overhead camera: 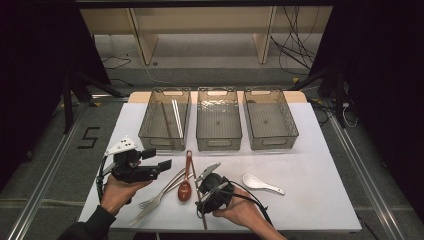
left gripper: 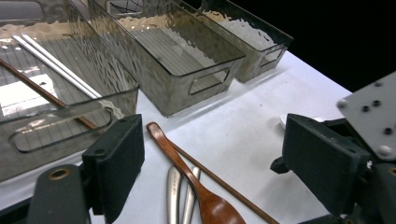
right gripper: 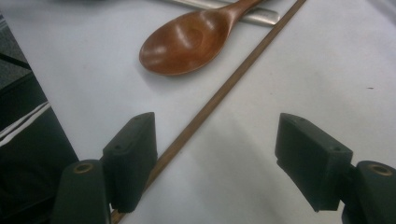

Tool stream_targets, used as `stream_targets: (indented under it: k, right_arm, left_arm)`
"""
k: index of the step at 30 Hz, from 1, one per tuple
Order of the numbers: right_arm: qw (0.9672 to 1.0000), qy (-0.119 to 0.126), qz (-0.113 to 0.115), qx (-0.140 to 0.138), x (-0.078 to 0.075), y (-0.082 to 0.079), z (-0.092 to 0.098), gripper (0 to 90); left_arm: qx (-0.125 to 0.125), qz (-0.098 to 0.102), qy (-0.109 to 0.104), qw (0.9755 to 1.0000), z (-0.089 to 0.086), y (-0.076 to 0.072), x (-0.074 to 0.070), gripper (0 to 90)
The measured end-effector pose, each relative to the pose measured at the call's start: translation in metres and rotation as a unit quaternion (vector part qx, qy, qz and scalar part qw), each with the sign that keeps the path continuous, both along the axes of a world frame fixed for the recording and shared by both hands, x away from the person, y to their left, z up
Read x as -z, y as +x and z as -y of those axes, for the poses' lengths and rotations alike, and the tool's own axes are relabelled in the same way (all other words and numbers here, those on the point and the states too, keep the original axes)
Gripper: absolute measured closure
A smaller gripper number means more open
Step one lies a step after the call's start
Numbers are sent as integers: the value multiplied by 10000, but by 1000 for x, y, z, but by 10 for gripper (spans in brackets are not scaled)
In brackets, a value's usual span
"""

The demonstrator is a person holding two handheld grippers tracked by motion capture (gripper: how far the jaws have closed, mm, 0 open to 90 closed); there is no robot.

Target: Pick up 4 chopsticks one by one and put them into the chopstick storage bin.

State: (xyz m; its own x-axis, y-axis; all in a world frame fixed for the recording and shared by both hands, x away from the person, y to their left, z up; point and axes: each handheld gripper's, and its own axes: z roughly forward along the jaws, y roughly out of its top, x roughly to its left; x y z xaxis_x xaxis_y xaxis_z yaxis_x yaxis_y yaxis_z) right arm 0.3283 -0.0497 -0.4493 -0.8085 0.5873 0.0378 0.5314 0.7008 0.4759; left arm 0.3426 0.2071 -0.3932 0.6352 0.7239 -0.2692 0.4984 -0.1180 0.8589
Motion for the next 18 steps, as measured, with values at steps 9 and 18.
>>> stream_targets:
  k: [9,18]
  right_arm:
    - [9997,-221,-90,-61,13,-2,-6,307]
    - [9991,-372,-120,-138,17,-3,-8,323]
  left_arm:
    - [158,62,56,9998,3,-12,3,192]
    - [152,110,95,9998,2,-15,4,186]
